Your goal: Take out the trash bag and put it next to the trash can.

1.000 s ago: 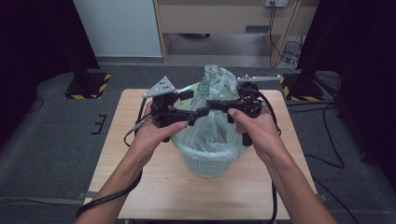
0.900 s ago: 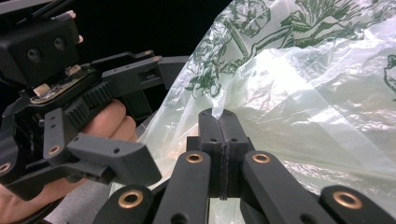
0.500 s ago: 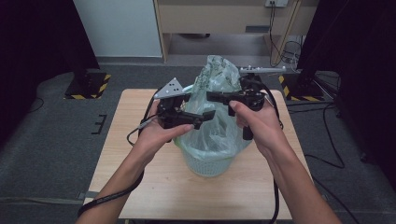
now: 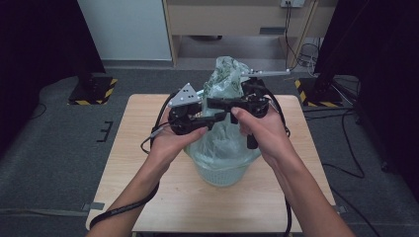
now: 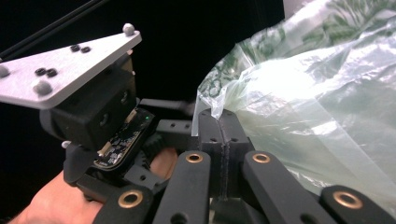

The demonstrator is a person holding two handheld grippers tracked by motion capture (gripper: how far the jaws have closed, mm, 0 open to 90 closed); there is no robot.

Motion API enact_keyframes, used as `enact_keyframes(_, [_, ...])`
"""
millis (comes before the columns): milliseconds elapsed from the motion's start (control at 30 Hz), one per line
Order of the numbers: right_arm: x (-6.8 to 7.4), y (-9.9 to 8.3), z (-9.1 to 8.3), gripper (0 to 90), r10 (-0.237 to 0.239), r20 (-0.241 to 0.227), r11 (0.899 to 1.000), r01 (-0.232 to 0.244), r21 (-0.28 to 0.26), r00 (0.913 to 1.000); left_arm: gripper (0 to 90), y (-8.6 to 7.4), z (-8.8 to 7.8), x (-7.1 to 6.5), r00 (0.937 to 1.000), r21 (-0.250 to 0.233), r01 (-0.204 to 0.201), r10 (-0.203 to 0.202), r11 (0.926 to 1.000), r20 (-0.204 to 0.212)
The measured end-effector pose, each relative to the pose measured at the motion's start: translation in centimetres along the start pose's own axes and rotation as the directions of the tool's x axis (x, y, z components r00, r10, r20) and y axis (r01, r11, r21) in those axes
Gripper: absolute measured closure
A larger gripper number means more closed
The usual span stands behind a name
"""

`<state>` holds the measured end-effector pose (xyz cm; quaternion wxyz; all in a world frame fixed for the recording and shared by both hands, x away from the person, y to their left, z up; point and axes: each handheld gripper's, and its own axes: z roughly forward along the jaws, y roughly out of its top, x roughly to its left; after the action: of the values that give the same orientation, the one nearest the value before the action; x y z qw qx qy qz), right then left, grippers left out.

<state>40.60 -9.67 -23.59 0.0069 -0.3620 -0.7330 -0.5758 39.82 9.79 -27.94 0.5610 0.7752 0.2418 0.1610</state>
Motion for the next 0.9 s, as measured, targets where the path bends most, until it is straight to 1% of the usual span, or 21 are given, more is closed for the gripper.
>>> enact_keyframes(67, [-0.1,-0.1,0.0,90.0,0.0,0.0,1.0,0.0,0.001,1.0,79.9,-0.1,0.0,0.0,0.9999,0.007,0.009,-0.009,0.9999,-0.004])
enact_keyframes(100, [-0.1,-0.1,0.0,88.9,-0.001,0.004,1.0,0.001,-0.002,1.0,85.6,-0.1,0.1,0.0,0.9998,0.013,0.015,-0.014,0.9998,-0.015])
enact_keyframes(133, [-0.2,-0.1,-0.1,85.4,0.003,0.003,1.0,-0.003,-0.005,1.0,88.0,-0.1,0.1,0.1,0.9996,0.019,0.02,-0.02,0.9996,-0.022])
enact_keyframes(233, [-0.4,-0.2,-0.6,75.8,0.002,0.025,1.0,-0.002,-0.025,0.9997,89.0,0.0,0.0,0.4,0.9987,0.023,0.038,-0.037,0.999,-0.034])
enact_keyframes(300, [-0.6,-0.2,-1.1,63.4,-0.002,0.058,0.999,0.005,-0.041,0.9983,89.0,0.1,-0.2,0.6,0.9983,0.017,0.051,-0.051,0.9985,-0.03])
enact_keyframes(367, [-0.7,-0.3,-1.6,53.1,-0.01,0.083,0.998,0.015,-0.064,0.9965,89.1,0.3,-0.5,0.7,0.9971,0.001,0.07,-0.07,0.9975,-0.028])
enact_keyframes(433, [-0.8,-0.4,-2.0,42.5,-0.028,0.123,0.995,0.039,-0.09,0.9921,89.1,0.6,-0.7,0.9,0.9961,-0.012,0.086,-0.087,0.9962,-0.018])
enact_keyframes(467, [-0.8,-0.5,-2.2,38.7,-0.048,0.162,0.993,0.065,-0.098,0.9856,89.1,0.7,-0.8,1.0,0.9959,-0.013,0.089,-0.089,0.996,-0.015])
enact_keyframes(500, [-0.8,-0.6,-2.3,36.2,-0.078,0.202,0.99,0.1,-0.097,0.9762,89.1,0.9,-0.8,1.0,0.9958,-0.017,0.09,-0.09,0.9958,-0.015])
enact_keyframes(533, [-0.8,-0.8,-2.4,33.6,-0.088,0.211,0.989,0.11,-0.096,0.9736,89.1,1.1,-0.9,1.0,0.9964,-0.013,0.083,-0.083,0.9965,-0.016])
enact_keyframes(600, [-1.1,-1.0,-2.3,29.1,-0.091,0.198,0.99,0.11,-0.085,0.9759,89.1,1.3,-0.9,1.1,0.9965,-0.016,0.081,-0.082,0.9965,-0.016])
enact_keyframes(667, [-1.3,-1.2,-2.0,23.4,-0.103,0.2,0.991,0.118,-0.066,0.9743,89.1,1.6,-1.1,1.2,0.9966,-0.02,0.081,-0.081,0.9965,-0.014])
enact_keyframes(700, [-1.4,-1.4,-1.8,22.2,-0.11,0.197,0.991,0.123,-0.055,0.9743,89.1,1.7,-1.1,1.3,0.9963,-0.023,0.085,-0.085,0.9961,-0.009])
enact_keyframes(767, [-1.5,-1.7,-1.4,17.3,-0.126,0.192,0.989,0.137,-0.046,0.9732,89.1,1.8,-1.2,1.4,0.9958,-0.028,0.091,-0.091,0.9954,0.001])
enact_keyframes(833, [-1.5,-2.0,-0.9,15.2,-0.141,0.175,0.989,0.148,-0.025,0.9744,89.1,2.0,-1.3,1.6,0.9945,-0.037,0.104,-0.104,0.9939,0.013])
enact_keyframes(867, [-1.5,-2.1,-0.7,14.5,-0.154,0.174,0.987,0.159,-0.015,0.9727,89.1,2.0,-1.3,1.6,0.9931,-0.043,0.116,-0.115,0.9923,0.023])
enact_keyframes(900, [-1.4,-2.3,-0.4,14.5,-0.158,0.169,0.987,0.161,-0.003,0.9728,89.1,2.1,-1.4,1.6,0.9921,-0.047,0.123,-0.122,0.9913,0.031])
